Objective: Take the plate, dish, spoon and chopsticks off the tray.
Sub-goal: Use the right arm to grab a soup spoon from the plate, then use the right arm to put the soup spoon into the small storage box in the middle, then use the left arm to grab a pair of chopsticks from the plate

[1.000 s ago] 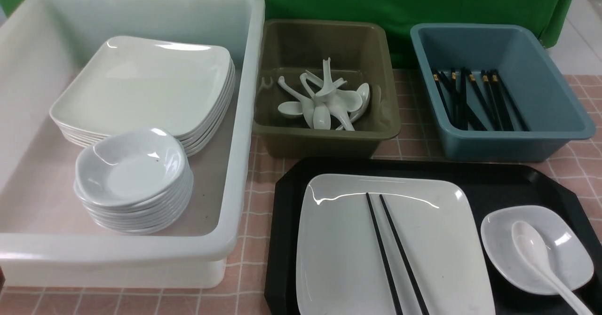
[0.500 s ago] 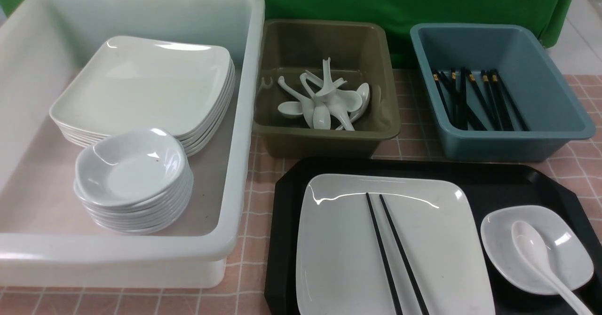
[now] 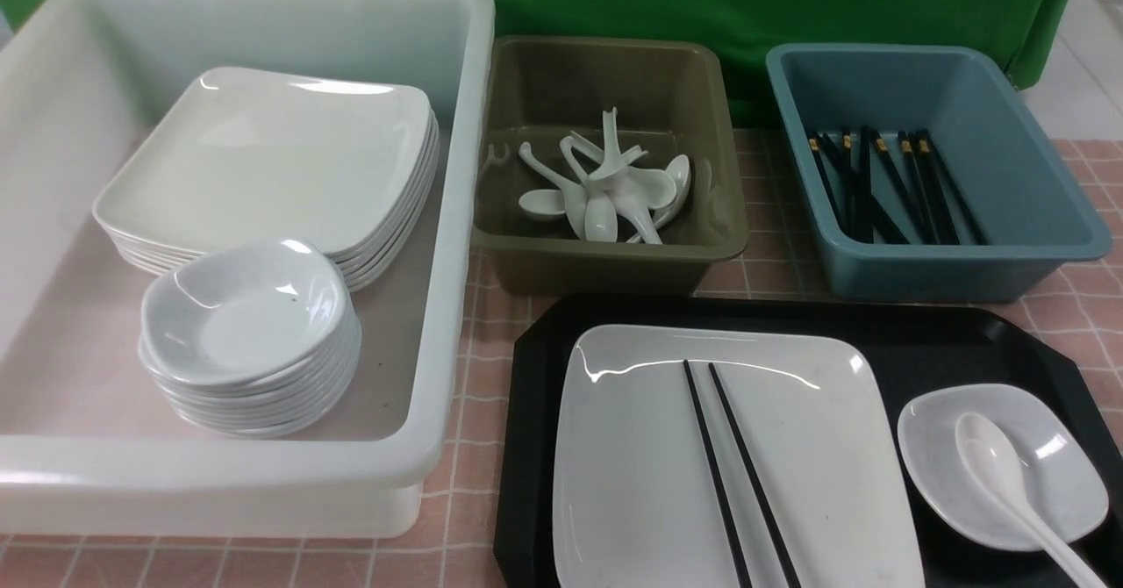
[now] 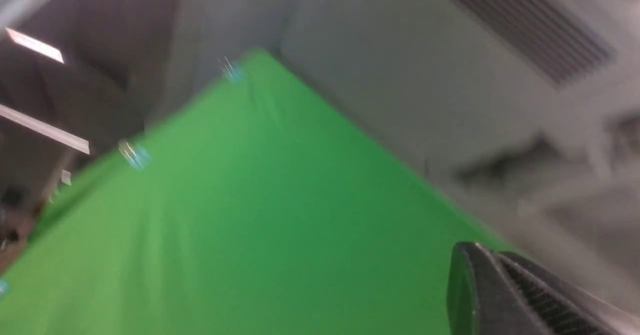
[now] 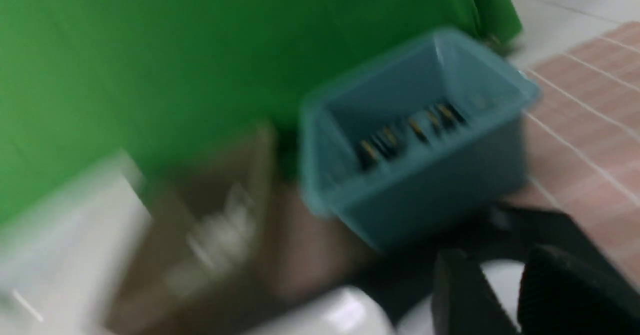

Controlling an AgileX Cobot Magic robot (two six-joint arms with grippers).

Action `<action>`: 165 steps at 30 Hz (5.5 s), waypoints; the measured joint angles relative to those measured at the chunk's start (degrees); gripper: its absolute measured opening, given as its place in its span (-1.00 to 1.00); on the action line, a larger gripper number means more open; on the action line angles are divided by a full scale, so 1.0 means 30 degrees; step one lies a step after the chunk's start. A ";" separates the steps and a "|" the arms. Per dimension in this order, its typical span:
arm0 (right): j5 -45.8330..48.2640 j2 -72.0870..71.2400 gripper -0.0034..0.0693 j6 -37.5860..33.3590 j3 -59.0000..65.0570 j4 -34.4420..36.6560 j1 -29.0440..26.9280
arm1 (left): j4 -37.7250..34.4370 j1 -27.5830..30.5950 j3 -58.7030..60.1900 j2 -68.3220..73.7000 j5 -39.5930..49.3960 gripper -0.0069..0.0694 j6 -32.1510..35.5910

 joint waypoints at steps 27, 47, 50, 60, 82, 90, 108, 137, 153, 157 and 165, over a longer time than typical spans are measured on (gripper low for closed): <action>2.2330 1.5058 -0.82 -0.5415 -1.6543 -0.2993 0.7090 | -0.1654 -1.0678 -1.1777 2.1169 2.1329 -0.85 0.9732; 2.2513 3.0984 0.29 -1.0711 -2.1094 -0.0564 0.1684 | -0.2629 -1.7806 -1.7746 2.8427 1.9730 -0.83 1.3140; 2.1133 3.1931 0.46 -1.0711 -2.1111 -0.0580 0.1684 | -0.2559 -1.7806 -1.7746 2.8606 1.9357 -0.83 1.3230; 2.0276 3.4524 0.51 -0.9773 -2.1111 -0.2172 0.1679 | -0.2559 -1.7806 -1.7746 2.8701 1.7255 -0.83 1.3252; 2.0439 3.1723 -0.19 -1.3110 -2.6285 0.4734 0.2502 | 0.1172 -1.3587 -1.8803 2.6628 1.7235 -0.83 0.9513; 1.7643 3.6142 -0.19 -1.4220 -3.4884 0.7712 0.5095 | 0.1025 -0.8845 -1.8924 2.5677 1.7964 -0.83 0.9285; 1.9474 4.2151 0.42 -1.2375 -4.2776 0.7149 0.5984 | -0.1667 -0.8409 -1.8924 2.5709 2.1991 -0.83 1.1397; 2.4537 2.3917 -0.25 -1.0138 -2.6791 -0.4350 0.6020 | 0.3402 -1.9326 -2.1344 3.3412 2.4834 -0.06 -0.1007; 2.3865 2.0811 -0.25 -0.9631 -2.6670 -0.5004 0.6020 | 0.0515 -1.9326 -2.1587 3.7044 2.2672 0.95 -0.2389; 2.3802 2.0811 -0.25 -0.9692 -2.6655 -0.5004 0.6020 | 0.0591 -1.9326 -2.1587 3.7205 2.2628 0.87 -0.2672; 2.3578 2.0791 -0.25 -0.9711 -2.6443 -0.5004 0.6020 | 0.0790 -1.9326 -2.1587 3.7205 2.2560 0.62 -0.3289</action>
